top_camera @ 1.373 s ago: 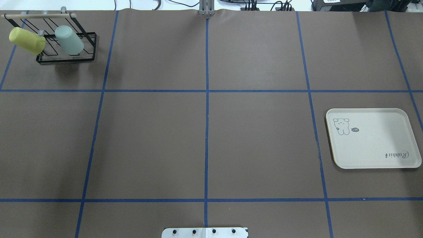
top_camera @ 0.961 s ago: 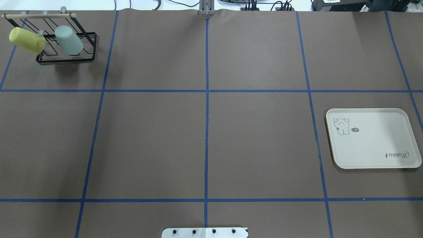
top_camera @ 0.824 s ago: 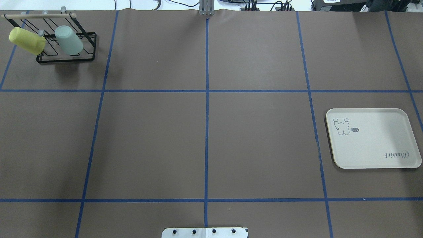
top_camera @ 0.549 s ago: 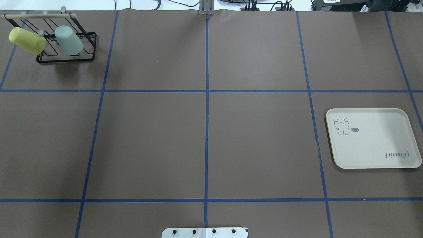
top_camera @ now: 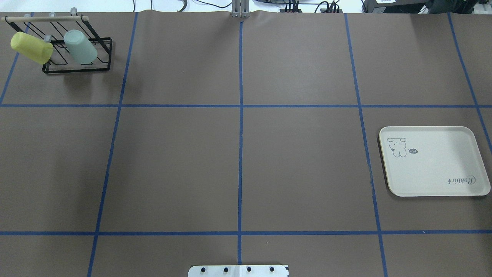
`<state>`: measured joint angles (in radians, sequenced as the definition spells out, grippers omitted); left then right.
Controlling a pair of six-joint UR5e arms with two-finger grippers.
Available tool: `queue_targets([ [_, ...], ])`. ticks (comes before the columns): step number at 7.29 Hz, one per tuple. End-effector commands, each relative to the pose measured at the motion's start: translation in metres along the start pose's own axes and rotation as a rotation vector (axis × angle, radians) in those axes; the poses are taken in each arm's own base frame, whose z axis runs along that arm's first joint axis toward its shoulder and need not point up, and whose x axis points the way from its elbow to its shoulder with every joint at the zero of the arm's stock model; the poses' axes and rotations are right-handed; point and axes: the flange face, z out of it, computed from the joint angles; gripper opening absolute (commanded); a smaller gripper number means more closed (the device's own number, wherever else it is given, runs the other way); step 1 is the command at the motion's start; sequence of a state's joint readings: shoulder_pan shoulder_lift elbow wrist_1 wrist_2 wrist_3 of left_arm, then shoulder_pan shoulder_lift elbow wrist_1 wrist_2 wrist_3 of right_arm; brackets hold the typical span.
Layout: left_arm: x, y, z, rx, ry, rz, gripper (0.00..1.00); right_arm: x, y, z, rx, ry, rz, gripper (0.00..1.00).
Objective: Left arm grabs green cup and hands to right arm on tray
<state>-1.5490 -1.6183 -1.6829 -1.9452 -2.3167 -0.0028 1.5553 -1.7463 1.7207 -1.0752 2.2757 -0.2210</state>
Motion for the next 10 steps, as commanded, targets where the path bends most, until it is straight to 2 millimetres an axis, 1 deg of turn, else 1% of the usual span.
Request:
queue_targets([
  [1,0.002,-0.035,0.01,0.057,0.01,0.016,1.0,-0.028,-0.077,0.001,0.077,-0.063,-0.031,1.0],
  [2,0.015,-0.039,0.021,0.095,0.034,0.03,1.0,-0.054,-0.107,0.01,0.081,-0.1,0.05,1.0],
  [3,0.052,-0.065,0.034,0.096,0.076,-0.016,1.0,-0.081,-0.141,0.016,0.092,-0.126,0.068,1.0],
  [4,0.107,-0.099,0.06,0.073,0.133,-0.022,1.0,-0.104,-0.167,0.023,0.093,-0.148,0.091,1.0],
  [5,0.131,-0.122,0.074,0.058,0.16,-0.069,1.0,-0.131,-0.193,0.031,0.093,-0.166,0.136,1.0],
  [6,0.14,-0.142,0.087,0.043,0.167,-0.117,1.0,-0.158,-0.213,0.043,0.088,-0.159,0.172,1.0],
  [7,0.146,-0.158,0.098,0.046,0.132,-0.15,1.0,-0.182,-0.229,0.054,0.088,-0.159,0.199,1.0],
  [8,0.165,-0.171,0.116,0.07,0.058,-0.191,1.0,-0.202,-0.24,0.059,0.091,-0.165,0.211,1.0],
  [9,0.189,-0.188,0.133,0.08,0.024,-0.205,1.0,-0.207,-0.243,0.059,0.091,-0.171,0.205,1.0],
  [10,0.198,-0.2,0.149,0.072,0.011,-0.208,1.0,-0.208,-0.243,0.06,0.092,-0.173,0.203,1.0],
])
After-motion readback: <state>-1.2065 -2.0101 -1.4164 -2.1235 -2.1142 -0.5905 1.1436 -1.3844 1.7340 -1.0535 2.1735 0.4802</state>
